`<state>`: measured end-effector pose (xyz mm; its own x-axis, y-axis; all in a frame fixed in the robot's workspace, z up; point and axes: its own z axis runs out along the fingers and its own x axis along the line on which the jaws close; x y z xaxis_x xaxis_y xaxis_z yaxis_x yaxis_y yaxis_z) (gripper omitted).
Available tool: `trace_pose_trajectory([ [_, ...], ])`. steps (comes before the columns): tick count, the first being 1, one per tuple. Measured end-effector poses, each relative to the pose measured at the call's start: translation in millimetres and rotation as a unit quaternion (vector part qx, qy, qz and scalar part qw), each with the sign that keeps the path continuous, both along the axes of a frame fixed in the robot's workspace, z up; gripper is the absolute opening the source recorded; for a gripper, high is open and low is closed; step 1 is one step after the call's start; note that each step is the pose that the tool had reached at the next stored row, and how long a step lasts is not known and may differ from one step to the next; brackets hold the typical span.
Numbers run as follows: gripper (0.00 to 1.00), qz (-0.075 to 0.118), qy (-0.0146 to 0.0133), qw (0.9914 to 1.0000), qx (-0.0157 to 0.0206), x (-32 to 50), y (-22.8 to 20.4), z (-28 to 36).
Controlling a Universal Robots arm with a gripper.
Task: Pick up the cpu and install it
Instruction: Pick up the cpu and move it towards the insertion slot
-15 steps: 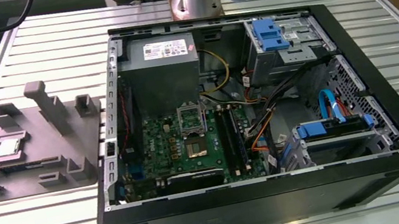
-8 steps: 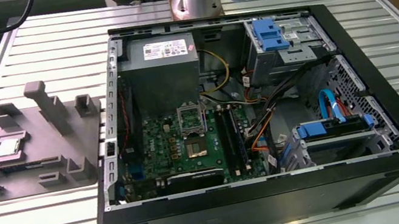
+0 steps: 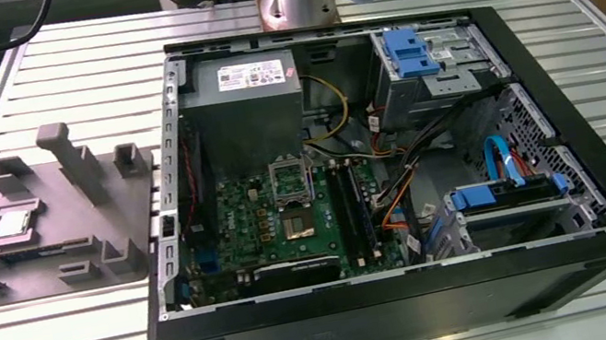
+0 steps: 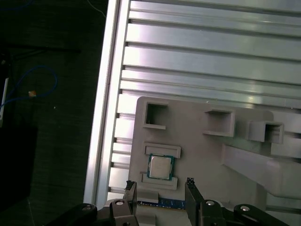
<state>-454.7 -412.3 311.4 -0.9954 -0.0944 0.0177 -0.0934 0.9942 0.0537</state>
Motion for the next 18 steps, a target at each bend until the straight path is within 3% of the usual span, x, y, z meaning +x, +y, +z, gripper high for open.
trace_pose_trajectory([
  [9, 0.53, 0.0, 0.0, 1.0, 0.0001, 0.0, -0.7, -2.8],
  [18, 0.53, 0.0, 0.0, 1.0, 0.0001, 0.0, -2.1, -17.4],
])
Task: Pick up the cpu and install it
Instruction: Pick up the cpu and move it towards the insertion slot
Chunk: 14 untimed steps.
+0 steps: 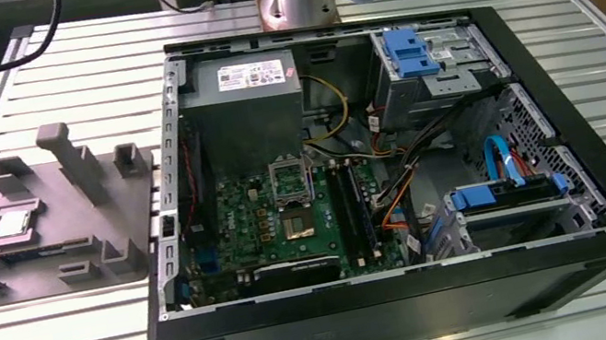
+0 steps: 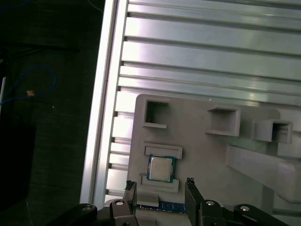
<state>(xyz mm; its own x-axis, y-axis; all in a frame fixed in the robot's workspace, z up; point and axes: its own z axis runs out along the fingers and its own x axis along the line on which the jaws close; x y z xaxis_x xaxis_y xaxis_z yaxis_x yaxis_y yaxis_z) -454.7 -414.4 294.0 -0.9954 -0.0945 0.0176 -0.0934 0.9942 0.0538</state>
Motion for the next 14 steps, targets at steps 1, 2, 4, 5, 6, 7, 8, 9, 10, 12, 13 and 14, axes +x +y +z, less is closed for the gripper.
trace_pose_trajectory([
  [1, 0.53, 0.0, 0.0, 1.0, 0.0, 0.0, -0.4, -1.5],
  [2, 0.53, 0.0, 0.0, 1.0, -0.0001, 0.0, -0.7, -2.7],
  [4, 0.53, 0.0, 0.0, 1.0, 0.0, -0.1, -0.9, -5.0],
  [5, 0.53, 0.0, 0.0, 1.0, 0.0, 0.0, -1.1, -6.0],
  [6, 0.53, 0.0, 0.0, 1.0, 0.0, 0.0, -1.2, -7.1],
  [7, 0.53, 0.0, 0.0, 1.0, 0.0, 0.0, -1.2, -8.0],
  [8, 0.53, 0.0, 0.0, 1.0, 0.0, -0.1, -1.2, -8.6],
  [9, 0.53, 0.0, 0.0001, 1.0, 0.0, 0.0, -1.2, -9.2],
  [10, 0.53, 0.0, 0.0001, 1.0, -0.0001, 0.0, -1.3, -9.6],
  [12, 0.53, 0.0, 0.0002, 1.0, -0.0001, 0.0, -1.3, -9.8],
  [13, 0.53, 0.0, 0.0001, 1.0, -0.0001, 0.0, -1.3, -9.9],
  [14, 0.53, 0.0, 0.0, 1.0, 0.0, 0.0, -1.3, -10.1],
])
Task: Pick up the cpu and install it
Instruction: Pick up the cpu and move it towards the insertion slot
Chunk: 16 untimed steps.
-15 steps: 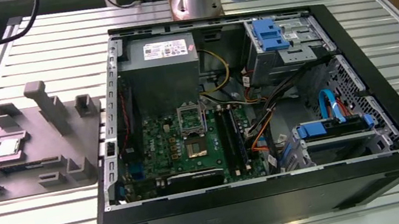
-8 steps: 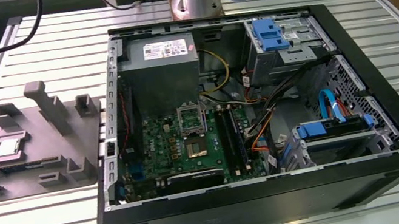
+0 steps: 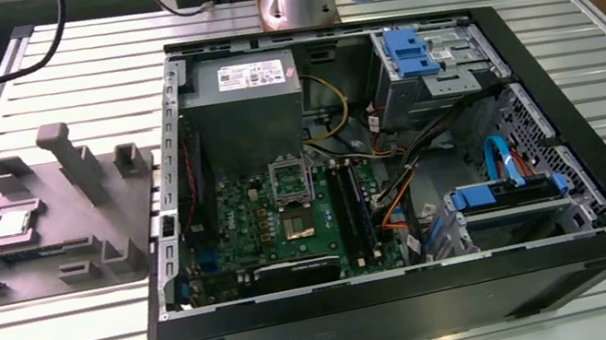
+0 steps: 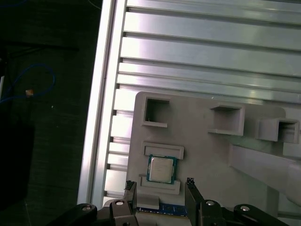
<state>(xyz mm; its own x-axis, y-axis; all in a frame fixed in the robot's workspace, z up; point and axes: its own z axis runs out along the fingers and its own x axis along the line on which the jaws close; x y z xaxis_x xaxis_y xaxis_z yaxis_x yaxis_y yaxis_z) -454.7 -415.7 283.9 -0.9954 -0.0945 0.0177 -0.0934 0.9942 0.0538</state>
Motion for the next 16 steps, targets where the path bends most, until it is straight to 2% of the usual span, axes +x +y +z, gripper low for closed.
trace_pose_trajectory([
  [16, 0.53, 0.0, 0.0, 1.0, 0.0, 0.3, 0.0, -3.5],
])
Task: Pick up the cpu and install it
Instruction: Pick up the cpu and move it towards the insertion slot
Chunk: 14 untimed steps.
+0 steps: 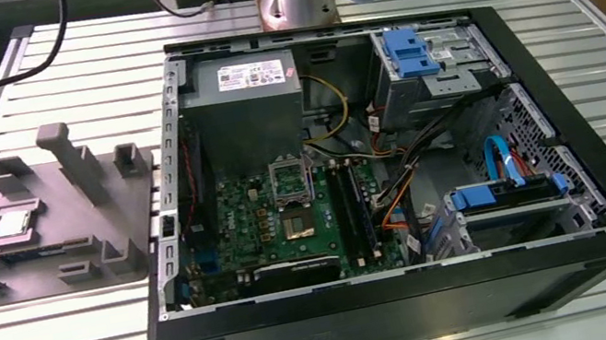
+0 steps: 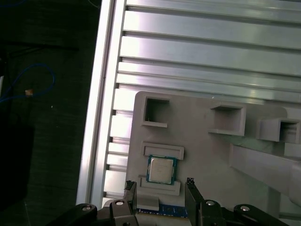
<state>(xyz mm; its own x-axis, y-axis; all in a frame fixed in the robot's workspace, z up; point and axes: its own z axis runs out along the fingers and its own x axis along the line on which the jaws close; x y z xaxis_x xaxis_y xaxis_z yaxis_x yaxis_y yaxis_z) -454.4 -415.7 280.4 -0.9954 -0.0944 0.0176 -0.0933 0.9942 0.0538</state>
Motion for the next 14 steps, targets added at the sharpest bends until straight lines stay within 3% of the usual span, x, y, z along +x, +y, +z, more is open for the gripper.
trace_pose_trajectory([
  [14, 0.53, -0.001, 0.0, 1.0, 0.0, 0.9, -0.4, -2.6],
])
